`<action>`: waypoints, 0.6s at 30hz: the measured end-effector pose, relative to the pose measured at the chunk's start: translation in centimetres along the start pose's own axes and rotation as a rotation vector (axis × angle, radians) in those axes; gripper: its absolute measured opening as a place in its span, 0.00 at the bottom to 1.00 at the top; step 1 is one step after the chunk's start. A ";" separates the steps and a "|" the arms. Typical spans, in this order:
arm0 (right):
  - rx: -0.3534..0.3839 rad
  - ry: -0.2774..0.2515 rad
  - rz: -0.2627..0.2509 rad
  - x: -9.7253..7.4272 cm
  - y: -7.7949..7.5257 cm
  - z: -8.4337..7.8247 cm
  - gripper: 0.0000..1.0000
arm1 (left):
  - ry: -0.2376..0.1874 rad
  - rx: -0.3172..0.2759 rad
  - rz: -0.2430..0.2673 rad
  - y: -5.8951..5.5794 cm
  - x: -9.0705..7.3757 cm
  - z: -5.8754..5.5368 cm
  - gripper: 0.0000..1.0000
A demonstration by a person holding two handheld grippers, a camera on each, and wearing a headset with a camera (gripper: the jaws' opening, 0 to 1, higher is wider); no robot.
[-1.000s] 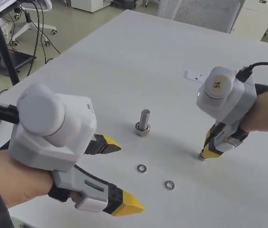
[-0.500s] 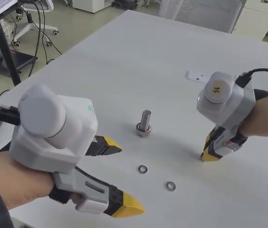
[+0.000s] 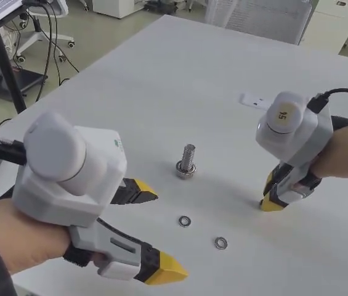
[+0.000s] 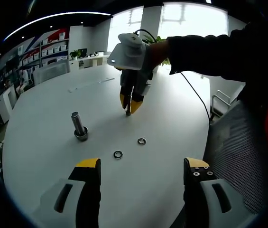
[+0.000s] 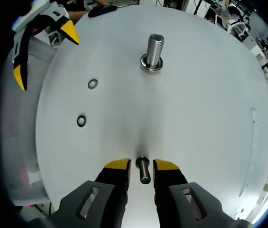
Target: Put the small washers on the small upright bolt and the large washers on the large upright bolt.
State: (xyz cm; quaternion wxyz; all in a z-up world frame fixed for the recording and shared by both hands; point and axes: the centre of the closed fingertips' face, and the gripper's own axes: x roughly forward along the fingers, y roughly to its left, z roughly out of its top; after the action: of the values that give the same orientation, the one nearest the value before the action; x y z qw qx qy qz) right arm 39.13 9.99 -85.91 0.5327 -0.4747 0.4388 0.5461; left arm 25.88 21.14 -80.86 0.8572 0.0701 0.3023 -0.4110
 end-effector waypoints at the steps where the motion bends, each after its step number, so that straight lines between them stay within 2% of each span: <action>1: 0.001 0.000 -0.001 0.0 0.0 0.0 0.22 | 0.000 0.000 -0.001 0.0 0.0 0.0 0.70; 12: 0.028 -0.029 -0.005 -0.7 -0.1 -0.3 0.32 | 0.001 0.004 -0.002 -0.1 0.1 0.1 0.70; 18: 0.042 -0.036 -0.011 -1.1 -0.1 -0.6 0.34 | 0.001 0.007 -0.002 -0.1 0.1 0.1 0.70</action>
State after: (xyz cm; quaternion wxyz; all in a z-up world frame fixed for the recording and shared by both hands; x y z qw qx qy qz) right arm 39.22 9.18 -84.92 0.5534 -0.4559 0.4381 0.5423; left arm 25.88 20.95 -80.84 0.8564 0.0729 0.3015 -0.4127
